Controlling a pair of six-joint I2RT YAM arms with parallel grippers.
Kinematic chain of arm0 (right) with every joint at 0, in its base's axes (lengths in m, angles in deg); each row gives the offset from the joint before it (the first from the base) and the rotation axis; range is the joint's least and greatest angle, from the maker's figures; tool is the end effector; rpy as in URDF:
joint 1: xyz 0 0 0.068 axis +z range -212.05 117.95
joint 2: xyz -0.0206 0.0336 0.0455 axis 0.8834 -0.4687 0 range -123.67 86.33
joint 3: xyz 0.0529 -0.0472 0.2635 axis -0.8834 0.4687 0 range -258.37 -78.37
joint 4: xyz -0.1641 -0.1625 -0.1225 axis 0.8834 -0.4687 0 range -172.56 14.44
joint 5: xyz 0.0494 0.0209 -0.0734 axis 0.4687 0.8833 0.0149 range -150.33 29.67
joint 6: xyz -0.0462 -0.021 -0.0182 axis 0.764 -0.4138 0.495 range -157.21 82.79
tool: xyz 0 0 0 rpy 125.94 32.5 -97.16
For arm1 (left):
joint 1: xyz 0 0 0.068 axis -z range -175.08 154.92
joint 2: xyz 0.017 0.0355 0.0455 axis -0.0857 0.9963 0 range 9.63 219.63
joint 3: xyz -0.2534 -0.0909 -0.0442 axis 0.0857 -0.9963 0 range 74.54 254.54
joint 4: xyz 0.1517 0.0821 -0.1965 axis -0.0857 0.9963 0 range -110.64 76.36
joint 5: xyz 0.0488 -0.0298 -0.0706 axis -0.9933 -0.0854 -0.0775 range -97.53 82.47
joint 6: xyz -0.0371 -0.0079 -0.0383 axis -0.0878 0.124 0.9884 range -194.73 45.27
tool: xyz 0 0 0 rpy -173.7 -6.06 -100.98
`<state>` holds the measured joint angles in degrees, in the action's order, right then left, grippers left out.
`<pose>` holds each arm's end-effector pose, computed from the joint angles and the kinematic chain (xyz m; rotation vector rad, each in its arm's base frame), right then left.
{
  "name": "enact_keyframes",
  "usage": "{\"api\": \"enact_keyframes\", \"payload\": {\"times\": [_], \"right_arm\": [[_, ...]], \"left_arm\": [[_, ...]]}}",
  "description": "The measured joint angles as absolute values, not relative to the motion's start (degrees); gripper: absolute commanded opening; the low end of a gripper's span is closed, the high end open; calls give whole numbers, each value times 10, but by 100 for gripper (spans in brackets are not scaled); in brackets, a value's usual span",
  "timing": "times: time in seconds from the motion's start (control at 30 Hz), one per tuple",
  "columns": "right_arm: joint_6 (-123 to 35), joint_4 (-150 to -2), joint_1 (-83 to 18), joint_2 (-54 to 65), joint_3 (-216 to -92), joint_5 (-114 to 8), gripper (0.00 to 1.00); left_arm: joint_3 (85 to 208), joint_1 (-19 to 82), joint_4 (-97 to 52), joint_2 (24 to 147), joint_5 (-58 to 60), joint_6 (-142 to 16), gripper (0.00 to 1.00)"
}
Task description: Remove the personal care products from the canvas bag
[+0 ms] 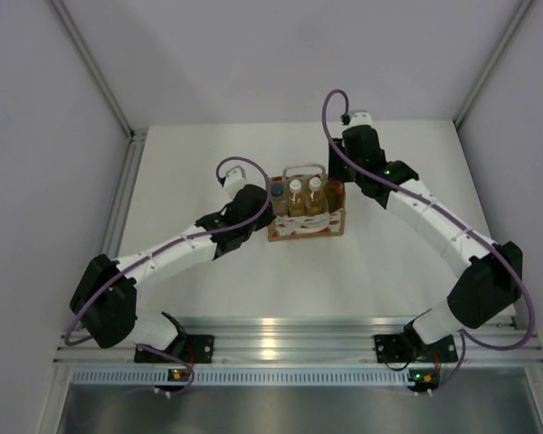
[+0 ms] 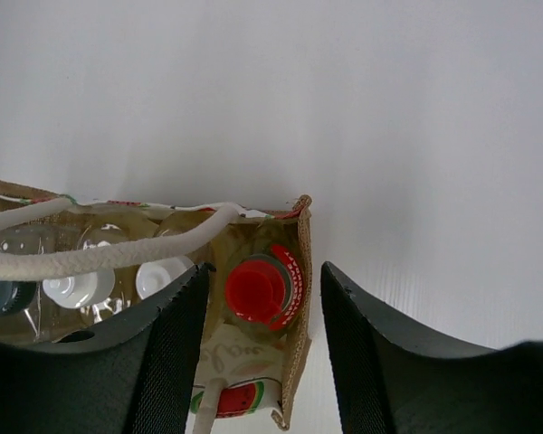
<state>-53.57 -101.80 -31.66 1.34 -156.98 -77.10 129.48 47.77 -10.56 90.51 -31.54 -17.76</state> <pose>0.2969 0.1623 0.3507 -0.0888 2.1161 0.1726 0.2376 -0.2008 0.2582 -0.5015 2.1315 -0.5500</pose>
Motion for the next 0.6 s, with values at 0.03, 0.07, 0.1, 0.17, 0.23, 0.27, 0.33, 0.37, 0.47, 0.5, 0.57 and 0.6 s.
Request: {"api": "enact_keyframes", "payload": {"times": [0.03,0.07,0.1,0.17,0.23,0.27,0.33,0.37,0.47,0.5,0.57,0.6], "right_arm": [[-532,-1022,-317,6,-1577,-773,50],[-527,-1026,-317,-3,-1584,-774,49],[-524,-1029,-317,-10,-1588,-774,48],[-521,-1033,-317,-20,-1592,-772,48],[-518,-1041,-316,-26,-1592,-771,47],[-517,-1044,-316,-28,-1592,-770,47],[-517,-1049,-314,-33,-1592,-768,46],[-517,-1049,-313,-34,-1592,-767,45],[-517,-1052,-313,-41,-1592,-765,42],[-517,-1052,-313,-43,-1592,-765,41],[-518,-1052,-313,-47,-1591,-763,38],[-518,-1052,-312,-48,-1591,-763,37]], "left_arm": [[1295,478,-106,905,-315,-178,0],[1294,478,-106,905,-316,-178,0],[1294,478,-107,905,-316,-178,0],[1294,478,-107,905,-316,-178,0],[1294,478,-107,905,-316,-178,0],[1294,478,-107,905,-316,-178,0],[1294,478,-107,905,-316,-178,0],[1294,478,-107,905,-316,-178,0],[1294,478,-107,905,-316,-178,0],[1294,478,-107,905,-316,-178,0],[1294,478,-107,905,-316,-178,0],[1294,478,-107,905,-316,-178,0]]}}
